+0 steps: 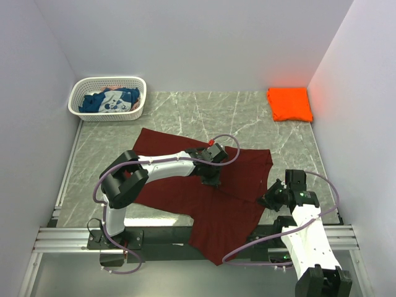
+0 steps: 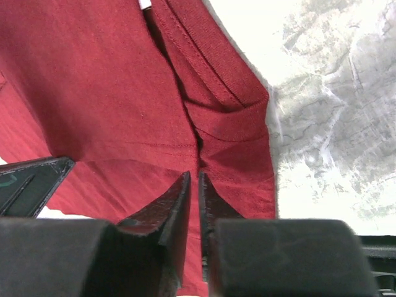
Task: Fold and stack the t-shirts
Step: Fold the tshirt
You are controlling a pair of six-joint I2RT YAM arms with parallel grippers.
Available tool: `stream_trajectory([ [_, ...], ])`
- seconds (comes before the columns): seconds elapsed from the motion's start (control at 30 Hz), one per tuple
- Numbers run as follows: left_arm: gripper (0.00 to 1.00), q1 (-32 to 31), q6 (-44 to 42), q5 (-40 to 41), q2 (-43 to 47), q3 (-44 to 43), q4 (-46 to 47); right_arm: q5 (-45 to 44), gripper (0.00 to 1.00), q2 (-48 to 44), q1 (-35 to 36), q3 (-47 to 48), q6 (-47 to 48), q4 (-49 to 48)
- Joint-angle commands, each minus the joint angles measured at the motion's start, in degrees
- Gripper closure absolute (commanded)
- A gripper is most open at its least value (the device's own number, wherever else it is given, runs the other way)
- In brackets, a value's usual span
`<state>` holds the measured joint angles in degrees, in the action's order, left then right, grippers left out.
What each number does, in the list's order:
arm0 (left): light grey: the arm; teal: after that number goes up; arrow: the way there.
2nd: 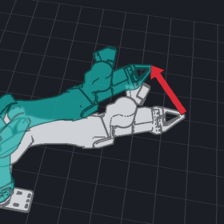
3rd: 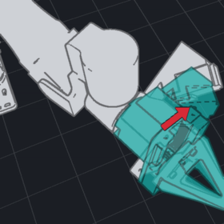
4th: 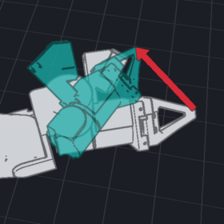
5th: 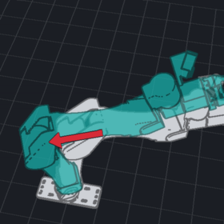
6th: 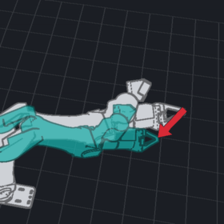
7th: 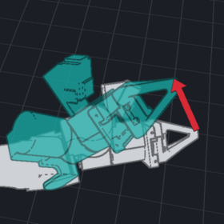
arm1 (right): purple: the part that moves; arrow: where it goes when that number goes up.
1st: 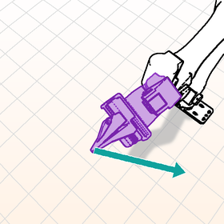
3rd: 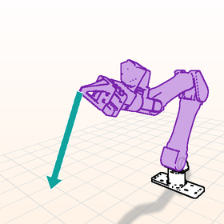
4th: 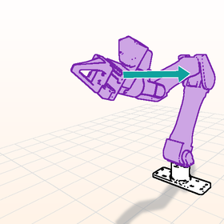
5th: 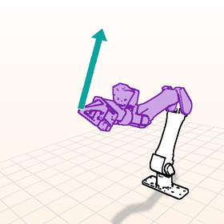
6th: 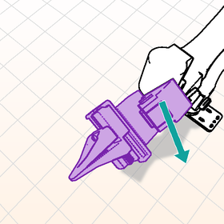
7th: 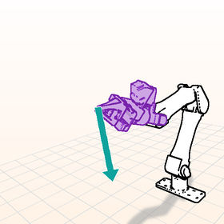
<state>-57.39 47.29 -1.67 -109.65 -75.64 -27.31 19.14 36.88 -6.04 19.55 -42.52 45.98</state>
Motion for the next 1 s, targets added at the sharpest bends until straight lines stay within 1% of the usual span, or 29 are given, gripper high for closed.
stream_trajectory([
  [0.0, 0.9, 0.3, 0.1, 0.3, 1.9, 0.4, 0.0, 0.4, 0.79, -0.8, -0.1, 1.4, -0.2, -0.5],
  [0.03, 0.87, 0.2, 0.3, 0.5, 3.0, 0.5, -0.1, 0.1, 0.76, -0.9, -0.1, 1.8, -0.4, -1.0],
  [0.07, 0.84, 0.3, 0.5, 0.7, 3.6, 0.4, -0.2, -0.1, 0.7, -1.0, -0.1, 2.3, -0.7, -2.5],
  [0.1, 0.77, 0.6, 0.5, 1.1, 4.3, 0.5, -0.4, -0.5, 0.67, -0.8, -0.1, 3.2, -1.3, -3.0],
  [0.13, 0.74, 1.4, 0.6, 1.2, 6.0, 0.5, -0.6, -1.5, 0.66, -0.2, -0.2, 3.6, -1.5, -4.2],
  [0.17, 0.71, 2.1, 0.5, 1.5, 7.0, 0.8, -0.6, -2.7, 0.62, 0.5, -0.2, 5.5, -1.5, -5.3],
  [0.2, 0.65, 2.9, 0.5, 1.5, 8.0, 0.9, -0.6, -3.7, 0.61, 2.4, -0.2, 6.5, -1.3, -5.9],
  [0.23, 0.61, 5.0, 0.3, 1.5, 10.2, 1.5, -0.6, -4.6, 0.6, 3.7, -0.1, 7.8, -0.6, -6.9],
  [0.27, 0.58, 6.2, 0.0, 1.5, 11.3, 1.7, -0.6, -6.7, 0.56, 4.9, -0.2, 10.5, -0.2, -8.2],
  [0.3, 0.5, 9.1, -0.4, 1.5, 12.3, 1.9, -0.6, -7.4, 0.54, 7.8, -0.4, 11.8, 0.2, -9.1],
  [0.37, 0.47, 12.6, -2.0, 1.5, 14.2, 1.9, -0.9, -9.7, 0.53, 11.1, -0.5, 16.1, 1.8, -11.4],
  [0.4, 0.42, 14.5, -2.6, 1.5, 14.5, 1.6, -1.3, -10.5, 0.53, 14.3, -0.8, 17.4, 2.4, -12.2],
  [0.43, 0.4, 18.1, -3.3, 1.5, 14.5, 0.8, -1.7, -11.6, 0.53, 16.1, -0.9, 18.6, 3.5, -13.1],
  [0.47, 0.36, 19.9, -5.0, 3.3, 14.4, 0.2, -2.6, -13.1, 0.52, 19.5, -1.2, 20.8, 3.8, -14.6],
  [0.5, 0.36, 23.2, -6.0, 3.8, 14.1, -0.5, -3.3, -13.6, 0.52, 21.2, -1.5, 21.8, 4.3, -15.4],
  [0.57, 0.35, 26.3, -8.9, 4.8, 13.3, -2.3, -4.1, -14.3, 0.52, 24.4, -2.5, 24.1, 5.9, -18.4],
  [0.6, 0.35, 27.7, -9.7, 5.4, 13.0, -2.7, -3.9, -14.2, 0.52, 27.7, -3.0, 24.7, 6.4, -19.3],
  [0.63, 0.35, 30.4, -10.4, 6.0, 12.2, -3.1, -3.5, -13.5, 0.52, 29.3, -3.6, 25.2, 8.1, -20.6],
  [0.67, 0.35, 31.7, -11.6, 6.1, 11.7, -3.3, -3.3, -12.4, 0.53, 30.9, -4.1, 26.0, 9.1, -23.1],
  [0.7, 0.36, 34.1, -12.0, 6.1, 11.0, -3.5, -2.9, -11.8, 0.53, 34.4, -5.4, 26.7, 10.0, -23.7],
  [0.73, 0.37, 35.1, -12.5, 6.0, 9.6, -3.9, -2.8, -9.8, 0.53, 36.0, -6.1, 27.1, 12.2, -24.3],
  [0.8, 0.38, 38.1, -13.2, 5.8, 8.2, -3.9, -2.2, -9.1, 0.53, 40.3, -7.3, 28.7, 14.4, -25.8],
  [0.97, 0.41, 43.1, -14.5, 6.4, 3.0, -4.5, -1.2, -3.9, 0.53, 46.6, -9.6, 30.9, 19.8, -29.4],
])
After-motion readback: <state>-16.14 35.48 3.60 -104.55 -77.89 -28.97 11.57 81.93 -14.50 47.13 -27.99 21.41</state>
